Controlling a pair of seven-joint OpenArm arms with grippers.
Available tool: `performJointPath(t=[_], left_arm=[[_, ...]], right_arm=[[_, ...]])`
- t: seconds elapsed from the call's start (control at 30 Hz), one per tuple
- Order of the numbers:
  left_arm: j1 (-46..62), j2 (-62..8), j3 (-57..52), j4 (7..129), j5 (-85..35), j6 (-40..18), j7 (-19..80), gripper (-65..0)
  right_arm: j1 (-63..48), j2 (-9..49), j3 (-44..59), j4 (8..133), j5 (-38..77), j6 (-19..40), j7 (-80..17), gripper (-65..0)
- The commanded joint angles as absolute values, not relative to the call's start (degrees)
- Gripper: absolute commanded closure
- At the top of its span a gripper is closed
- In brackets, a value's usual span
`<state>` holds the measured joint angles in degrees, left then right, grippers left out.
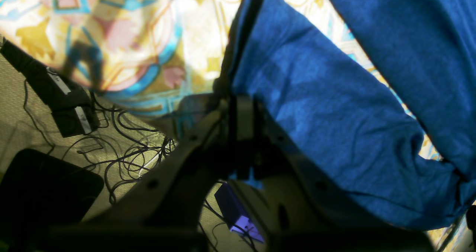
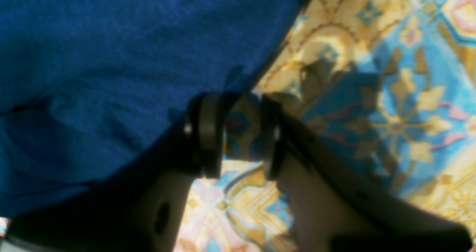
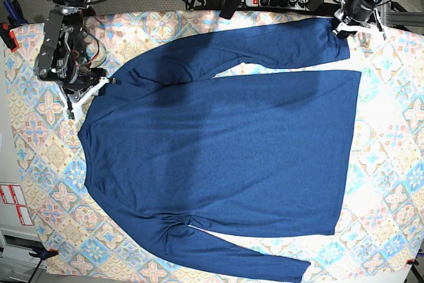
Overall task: Fold the T-shirt properly
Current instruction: 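Adjust the right gripper's grip on the shirt's shoulder edge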
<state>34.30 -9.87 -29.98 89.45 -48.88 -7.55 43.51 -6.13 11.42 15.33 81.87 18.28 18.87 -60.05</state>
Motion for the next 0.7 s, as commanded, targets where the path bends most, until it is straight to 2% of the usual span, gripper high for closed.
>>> performJointPath(t=[0.0, 0.67], left_arm=[[34.77, -10.51, -30.37, 90.24, -49.27, -7.96, 43.03, 0.0], [34.68, -10.15, -30.37, 90.24, -49.27, -7.96, 43.03, 0.0]], right_arm=[[-4.79, 12.18, 15.52, 81.80, 18.59, 19.03, -59.47, -18.1], [-1.10, 10.33, 15.43, 77.58, 18.68, 19.03, -59.47, -18.4]])
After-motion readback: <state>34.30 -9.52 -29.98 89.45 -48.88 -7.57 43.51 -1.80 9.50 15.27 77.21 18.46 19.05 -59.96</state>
